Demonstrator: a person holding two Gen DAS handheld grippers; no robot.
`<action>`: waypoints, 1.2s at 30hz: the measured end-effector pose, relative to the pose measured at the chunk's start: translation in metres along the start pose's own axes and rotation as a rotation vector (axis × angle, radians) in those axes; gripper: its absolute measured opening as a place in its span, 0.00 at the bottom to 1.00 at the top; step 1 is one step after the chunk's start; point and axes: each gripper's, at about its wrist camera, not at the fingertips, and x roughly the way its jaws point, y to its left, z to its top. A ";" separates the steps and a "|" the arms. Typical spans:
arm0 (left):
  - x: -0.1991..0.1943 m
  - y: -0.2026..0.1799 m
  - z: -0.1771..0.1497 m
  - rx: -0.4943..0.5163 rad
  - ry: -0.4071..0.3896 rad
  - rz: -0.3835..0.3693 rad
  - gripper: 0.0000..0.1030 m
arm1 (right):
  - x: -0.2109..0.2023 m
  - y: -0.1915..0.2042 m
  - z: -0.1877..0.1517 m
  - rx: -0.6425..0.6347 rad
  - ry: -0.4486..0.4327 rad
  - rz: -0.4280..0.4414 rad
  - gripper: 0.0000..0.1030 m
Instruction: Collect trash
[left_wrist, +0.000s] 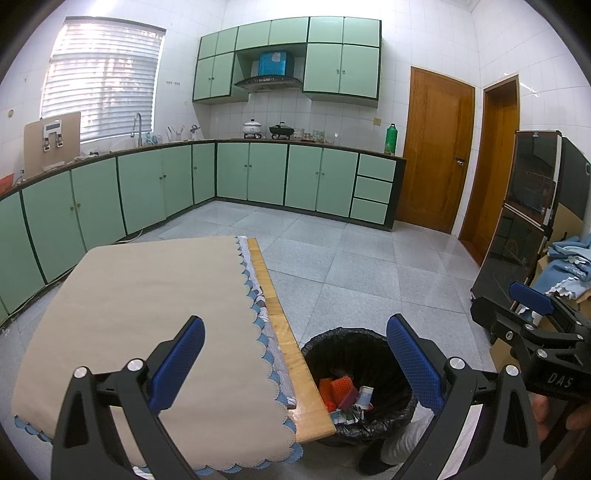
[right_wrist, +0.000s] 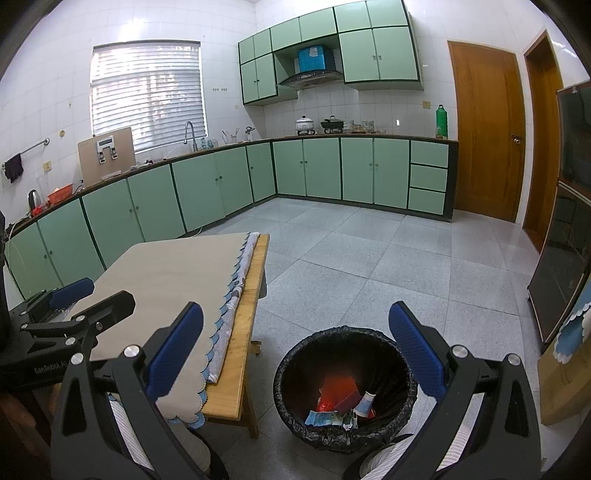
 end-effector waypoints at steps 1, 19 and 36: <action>0.000 0.000 0.000 0.000 0.000 0.001 0.94 | 0.000 0.000 0.000 0.001 0.000 0.000 0.95; -0.001 0.001 0.001 0.000 0.001 0.001 0.94 | 0.000 -0.001 0.001 0.000 0.000 0.000 0.95; 0.000 0.001 0.000 -0.002 0.004 0.002 0.94 | 0.001 -0.002 0.002 -0.001 0.001 0.002 0.95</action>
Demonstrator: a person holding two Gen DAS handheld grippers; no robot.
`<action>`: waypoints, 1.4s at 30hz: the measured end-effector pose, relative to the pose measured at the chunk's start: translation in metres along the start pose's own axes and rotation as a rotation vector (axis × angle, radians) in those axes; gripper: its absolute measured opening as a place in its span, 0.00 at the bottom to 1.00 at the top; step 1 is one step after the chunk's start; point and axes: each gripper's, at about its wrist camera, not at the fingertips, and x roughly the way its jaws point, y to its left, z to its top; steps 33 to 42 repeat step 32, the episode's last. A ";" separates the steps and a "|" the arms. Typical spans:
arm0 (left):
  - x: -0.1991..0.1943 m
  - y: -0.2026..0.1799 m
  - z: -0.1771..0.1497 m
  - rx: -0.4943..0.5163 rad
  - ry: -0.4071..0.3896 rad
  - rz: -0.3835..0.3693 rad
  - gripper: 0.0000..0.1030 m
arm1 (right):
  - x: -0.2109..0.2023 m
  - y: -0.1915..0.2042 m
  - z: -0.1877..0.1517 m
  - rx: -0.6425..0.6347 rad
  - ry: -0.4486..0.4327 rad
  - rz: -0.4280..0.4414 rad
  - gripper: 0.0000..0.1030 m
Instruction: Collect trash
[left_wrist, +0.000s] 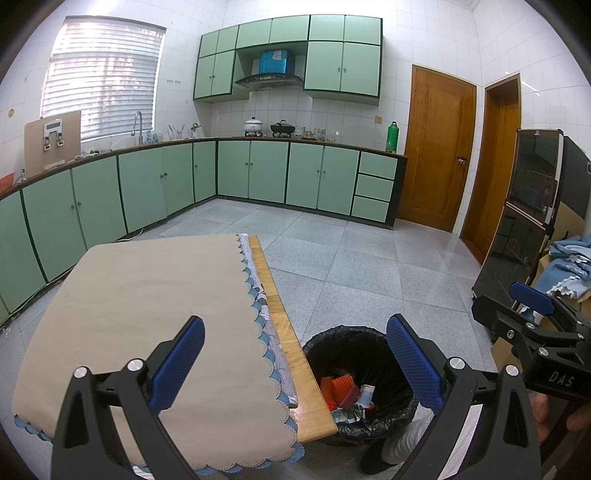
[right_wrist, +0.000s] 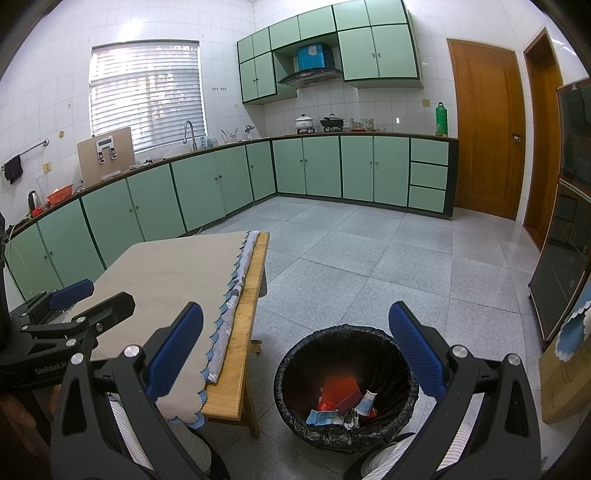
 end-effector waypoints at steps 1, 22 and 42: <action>0.000 0.000 0.000 0.000 0.000 0.000 0.94 | 0.000 0.000 -0.001 0.000 0.000 -0.001 0.95; 0.000 0.001 0.000 0.000 0.002 0.000 0.94 | 0.001 -0.001 -0.002 0.002 0.003 0.001 0.95; 0.003 0.002 -0.002 -0.008 0.005 0.003 0.94 | 0.001 0.000 -0.004 0.002 0.004 0.000 0.95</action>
